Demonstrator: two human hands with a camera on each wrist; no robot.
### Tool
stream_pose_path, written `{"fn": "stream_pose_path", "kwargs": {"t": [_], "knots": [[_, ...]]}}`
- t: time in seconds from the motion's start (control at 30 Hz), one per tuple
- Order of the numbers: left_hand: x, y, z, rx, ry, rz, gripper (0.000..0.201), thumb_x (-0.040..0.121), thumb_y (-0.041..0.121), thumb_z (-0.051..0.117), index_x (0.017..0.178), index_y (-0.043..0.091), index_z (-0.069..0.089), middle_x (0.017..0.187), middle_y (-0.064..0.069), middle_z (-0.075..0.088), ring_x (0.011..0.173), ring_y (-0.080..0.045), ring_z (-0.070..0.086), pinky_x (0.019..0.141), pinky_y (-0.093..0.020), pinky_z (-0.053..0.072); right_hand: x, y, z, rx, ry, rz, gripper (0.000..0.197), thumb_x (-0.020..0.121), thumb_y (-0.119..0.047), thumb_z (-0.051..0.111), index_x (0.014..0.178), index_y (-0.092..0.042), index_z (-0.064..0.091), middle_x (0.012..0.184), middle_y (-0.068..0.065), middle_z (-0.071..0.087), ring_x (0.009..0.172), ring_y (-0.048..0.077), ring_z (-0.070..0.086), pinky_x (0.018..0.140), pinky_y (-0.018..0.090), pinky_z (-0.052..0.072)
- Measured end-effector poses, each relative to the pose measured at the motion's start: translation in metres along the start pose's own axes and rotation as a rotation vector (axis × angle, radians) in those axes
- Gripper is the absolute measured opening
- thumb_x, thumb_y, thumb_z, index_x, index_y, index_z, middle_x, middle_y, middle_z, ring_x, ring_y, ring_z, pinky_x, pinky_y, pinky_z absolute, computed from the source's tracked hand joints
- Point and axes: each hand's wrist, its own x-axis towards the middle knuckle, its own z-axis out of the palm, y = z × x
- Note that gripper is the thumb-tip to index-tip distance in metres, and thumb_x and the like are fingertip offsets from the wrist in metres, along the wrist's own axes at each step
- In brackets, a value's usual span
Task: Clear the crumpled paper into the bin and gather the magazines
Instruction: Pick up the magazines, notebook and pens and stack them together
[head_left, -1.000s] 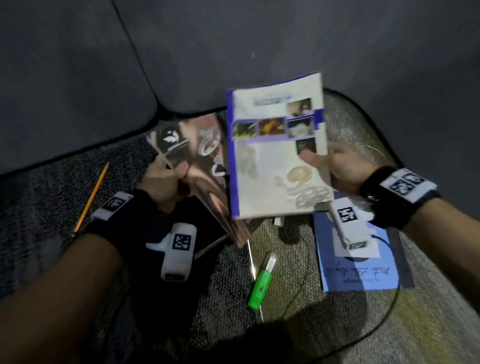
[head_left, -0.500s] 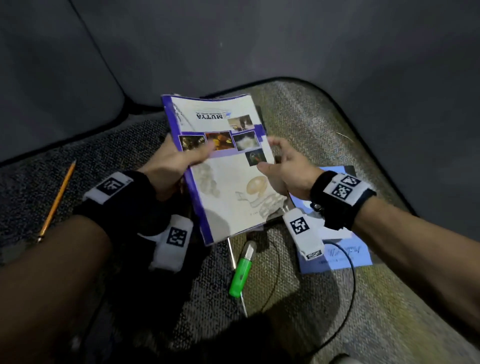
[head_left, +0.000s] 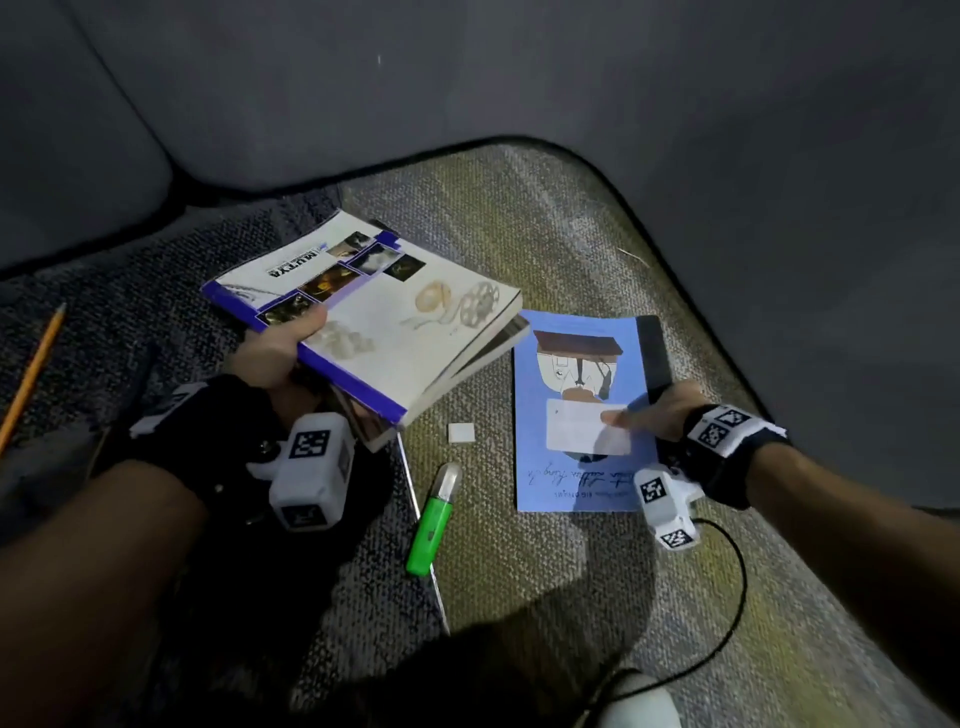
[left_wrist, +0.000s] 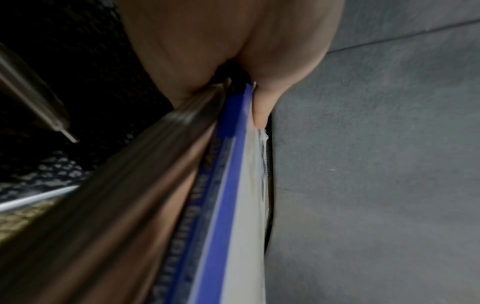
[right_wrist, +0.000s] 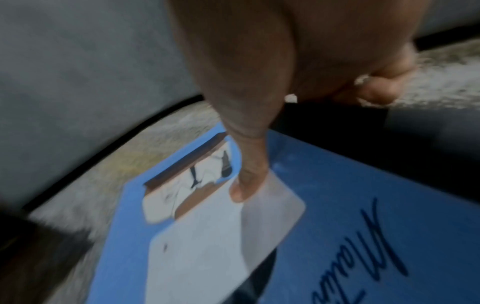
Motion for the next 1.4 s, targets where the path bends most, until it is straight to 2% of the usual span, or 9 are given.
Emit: {"fn": "stream_pose_path", "kwargs": {"t": [0.13,0.33,0.63,0.77,0.87,0.97,1.2,1.3,1.4], "knots": [[0.030,-0.002,-0.018,-0.025,0.103,0.070,0.106,0.044,0.045,0.093,0.134,0.014,0.047,0.121,-0.017,0.065,0.096,-0.039,0.069,0.082,-0.057,0.053,-0.022,-0.012,-0.042,0.571,-0.096,-0.249,0.048,0.069,-0.027,0.080,0.107,0.000,0.069,0.105,0.022,0.071,0.074,0.028,0.071,0.072,0.042,0.060],[-0.013,0.029,0.016,0.013,0.039,0.311,0.067,0.075,0.013,0.077,0.133,0.015,0.044,0.121,-0.017,0.064,0.102,-0.037,0.067,0.080,-0.062,0.052,-0.076,-0.098,-0.074,1.006,-0.176,-0.603,0.026,0.095,-0.027,0.055,0.113,-0.010,0.061,0.079,-0.009,0.074,0.071,0.005,0.070,0.064,0.020,0.056],[-0.050,0.041,0.050,0.066,-0.322,0.302,0.045,0.098,0.020,0.044,0.143,0.020,0.036,0.125,-0.013,0.062,0.101,-0.025,0.067,0.072,-0.040,0.057,-0.094,-0.127,0.025,0.826,-0.517,-0.501,0.028,0.096,-0.021,0.053,0.124,-0.018,0.055,0.111,0.009,0.069,0.088,0.023,0.069,0.083,0.043,0.058],[-0.058,0.053,0.064,0.242,-0.324,0.305,0.042,0.099,0.042,0.036,0.130,0.017,0.050,0.073,0.010,0.074,0.063,-0.004,0.069,0.050,-0.017,0.053,-0.100,-0.116,0.029,0.827,-0.626,-0.550,0.054,0.072,-0.018,0.075,0.122,-0.011,0.057,0.101,0.006,0.074,0.081,0.019,0.073,0.065,0.028,0.058],[-0.061,0.057,0.072,0.321,-0.372,0.160,0.059,0.095,0.057,0.030,0.132,0.018,0.053,0.110,-0.003,0.072,0.100,-0.021,0.069,0.077,-0.031,0.059,-0.097,-0.110,0.026,0.859,-0.496,-0.579,0.072,0.062,-0.013,0.078,0.130,-0.003,0.054,0.119,0.013,0.068,0.098,0.025,0.070,0.078,0.034,0.058],[-0.059,0.062,0.077,0.567,-0.419,0.217,0.053,0.098,0.016,0.047,0.147,0.018,0.025,0.129,0.000,0.058,0.103,-0.014,0.064,0.086,-0.028,0.055,-0.094,-0.101,0.017,0.799,-0.526,-0.564,0.049,0.079,-0.014,0.071,0.126,-0.010,0.060,0.119,0.008,0.068,0.103,0.026,0.069,0.088,0.041,0.056],[-0.049,0.058,0.057,0.317,-0.321,0.258,0.013,0.100,0.024,0.044,0.105,0.019,0.055,0.089,0.001,0.072,0.073,-0.019,0.060,0.064,-0.025,0.054,-0.092,-0.096,0.001,0.806,-0.564,-0.470,0.051,0.079,-0.037,0.073,0.125,-0.015,0.063,0.123,0.008,0.066,0.111,0.030,0.065,0.096,0.047,0.050],[-0.051,0.010,0.014,0.809,-0.078,0.392,0.009,0.090,0.026,0.057,0.088,0.020,0.052,0.071,-0.004,0.062,0.059,-0.011,0.055,0.058,-0.023,0.044,-0.094,-0.094,-0.006,0.957,-0.544,-0.393,0.028,0.096,-0.023,0.054,0.120,-0.011,0.062,0.105,0.003,0.074,0.093,0.023,0.072,0.073,0.033,0.060],[-0.059,-0.057,-0.026,1.621,0.128,0.290,0.047,0.080,0.038,0.068,0.115,0.015,0.048,0.111,-0.013,0.057,0.107,-0.031,0.055,0.087,-0.039,0.048,-0.090,-0.088,-0.012,1.015,-0.476,-0.377,0.020,0.097,-0.023,0.052,0.112,-0.015,0.063,0.091,-0.002,0.075,0.080,0.019,0.073,0.067,0.029,0.058]]}}
